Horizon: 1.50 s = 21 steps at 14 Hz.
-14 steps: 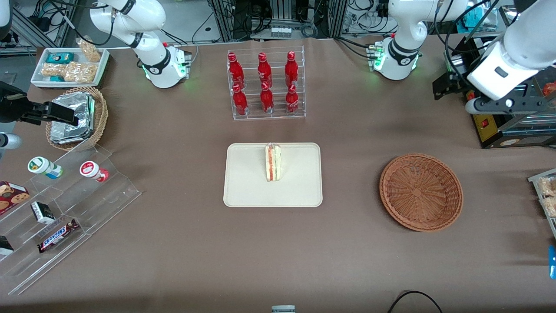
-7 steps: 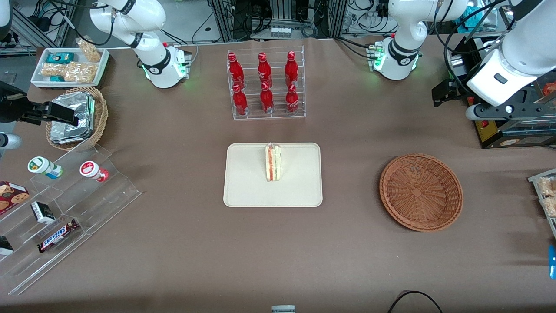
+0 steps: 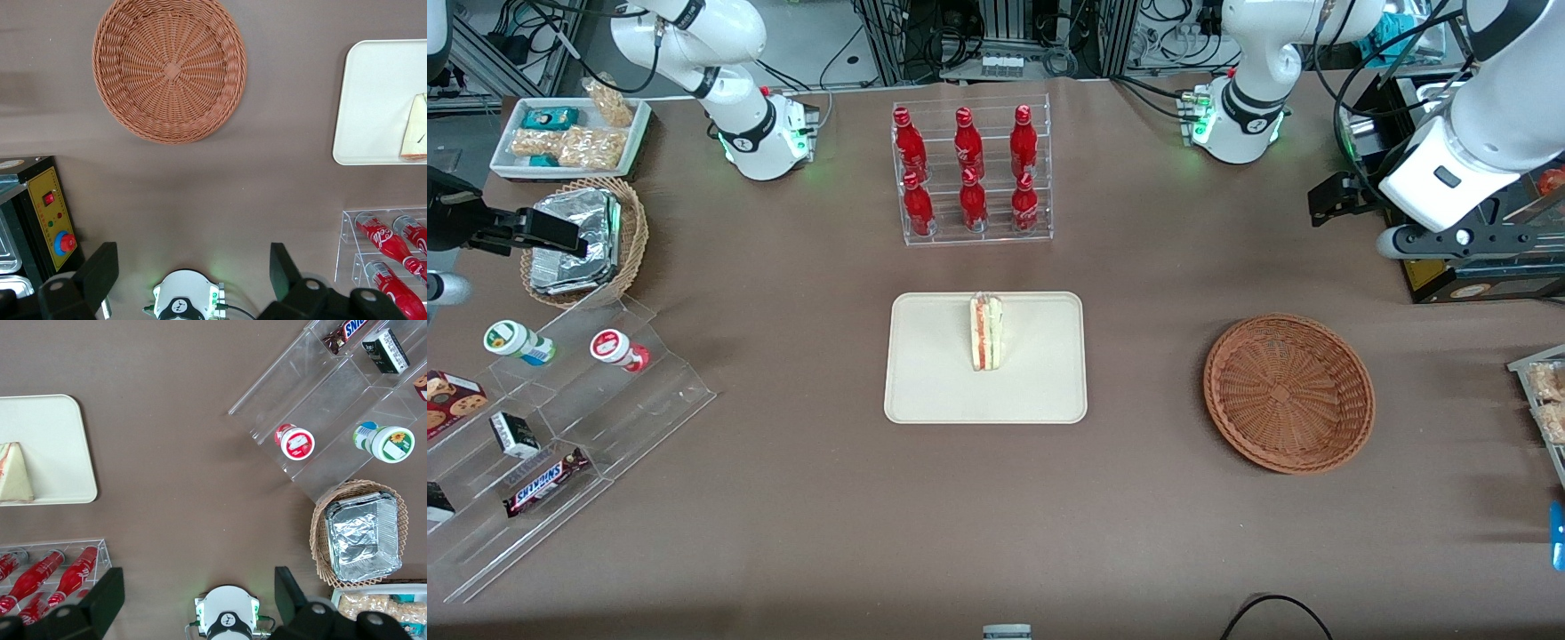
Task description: Place sandwich from basket to tray
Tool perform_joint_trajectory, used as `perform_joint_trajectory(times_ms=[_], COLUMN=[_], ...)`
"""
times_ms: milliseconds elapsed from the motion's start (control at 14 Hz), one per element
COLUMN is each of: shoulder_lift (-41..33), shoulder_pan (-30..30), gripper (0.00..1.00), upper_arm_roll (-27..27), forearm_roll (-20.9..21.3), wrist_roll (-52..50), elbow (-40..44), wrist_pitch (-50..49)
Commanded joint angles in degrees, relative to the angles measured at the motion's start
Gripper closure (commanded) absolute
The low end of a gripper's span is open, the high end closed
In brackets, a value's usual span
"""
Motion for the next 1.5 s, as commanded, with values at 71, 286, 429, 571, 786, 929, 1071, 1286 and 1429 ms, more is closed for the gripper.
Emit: perform_joint_trajectory(times_ms=[71,286,429,571,786,929,1071,1286,1429], shoulder_lift=[1.09,1.27,1.53,1.53,1.88,1.88,2.06,2.06,2.49], shoulder_pan=[0.20,0.11,0.11,0.03,0.11,0.11,0.11,0.11,0.11], gripper=[0.00,0.00,0.00,0.00,0.00,0.00,0.00,0.00,0.00], upper_arm_roll=[-0.07,-0.16,-0.16,-0.16,-0.16,-0.16,-0.16,-0.16,-0.16], forearm_roll=[-0.71,-0.71,-0.71,-0.71,-0.36,-0.28,-0.36,-0.45,-0.36], wrist_roll=[-0.46,-0.28,-0.20,-0.20,-0.11,-0.11,-0.02,-0.02,-0.02], elbow=[1.66,1.66,1.66,1.66,1.57,1.40,1.48,1.39,1.57], wrist_pitch=[-0.02,-0.02,-0.02,0.07,1.47,1.47,1.82,1.91,2.00])
